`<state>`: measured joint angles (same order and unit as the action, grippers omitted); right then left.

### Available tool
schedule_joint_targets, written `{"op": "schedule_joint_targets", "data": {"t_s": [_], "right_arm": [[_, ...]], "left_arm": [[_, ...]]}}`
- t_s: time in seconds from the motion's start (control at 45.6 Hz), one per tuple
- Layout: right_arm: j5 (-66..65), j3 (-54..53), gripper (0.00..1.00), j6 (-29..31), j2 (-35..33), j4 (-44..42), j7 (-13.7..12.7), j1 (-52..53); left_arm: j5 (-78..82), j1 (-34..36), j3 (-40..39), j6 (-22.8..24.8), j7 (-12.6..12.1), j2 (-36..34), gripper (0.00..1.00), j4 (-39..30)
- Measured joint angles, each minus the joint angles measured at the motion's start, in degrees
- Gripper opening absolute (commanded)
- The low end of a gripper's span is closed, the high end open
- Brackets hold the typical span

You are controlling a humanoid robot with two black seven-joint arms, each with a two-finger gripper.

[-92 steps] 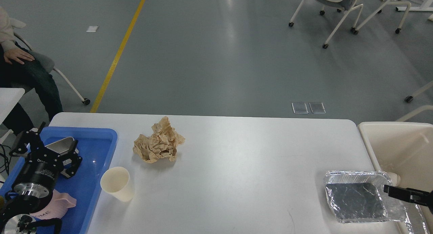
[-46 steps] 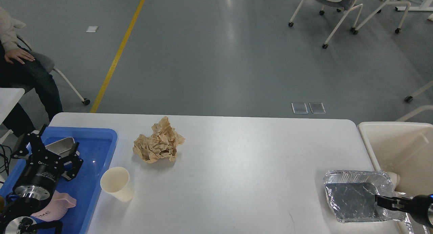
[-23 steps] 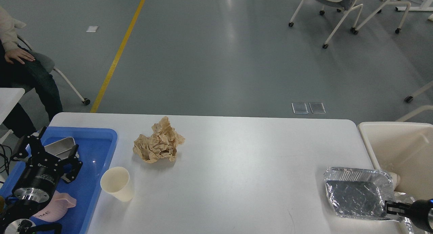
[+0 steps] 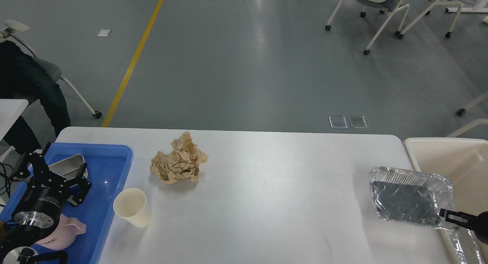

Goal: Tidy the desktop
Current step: 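Lift the foil tray with the right gripper and swing it inward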

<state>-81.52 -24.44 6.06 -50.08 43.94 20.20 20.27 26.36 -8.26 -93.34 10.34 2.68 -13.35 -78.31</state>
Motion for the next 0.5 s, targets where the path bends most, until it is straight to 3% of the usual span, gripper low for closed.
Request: {"op": "schedule_joint_targets", "data": {"t_s": [0.219, 0.395, 0.504], "right_arm": [[7.0, 0.0, 0.00, 2.6, -9.3, 1.7, 6.5, 2.1], [12.6, 0.0, 0.00, 12.6, -17.5, 1.8, 11.4, 6.6], [13.4, 0.0, 0.00, 17.6, -19.4, 2.0, 11.9, 11.1]], "left_arm": [[0.0, 0.1, 0.0, -0.1, -0.1, -0.2, 0.97, 0.0], [0.0, 0.1, 0.1, -0.3, -0.2, -0.2, 0.97, -0.1], [0.0, 0.2, 0.1, -0.6, -0.2, -0.2, 0.97, -0.1]]}}
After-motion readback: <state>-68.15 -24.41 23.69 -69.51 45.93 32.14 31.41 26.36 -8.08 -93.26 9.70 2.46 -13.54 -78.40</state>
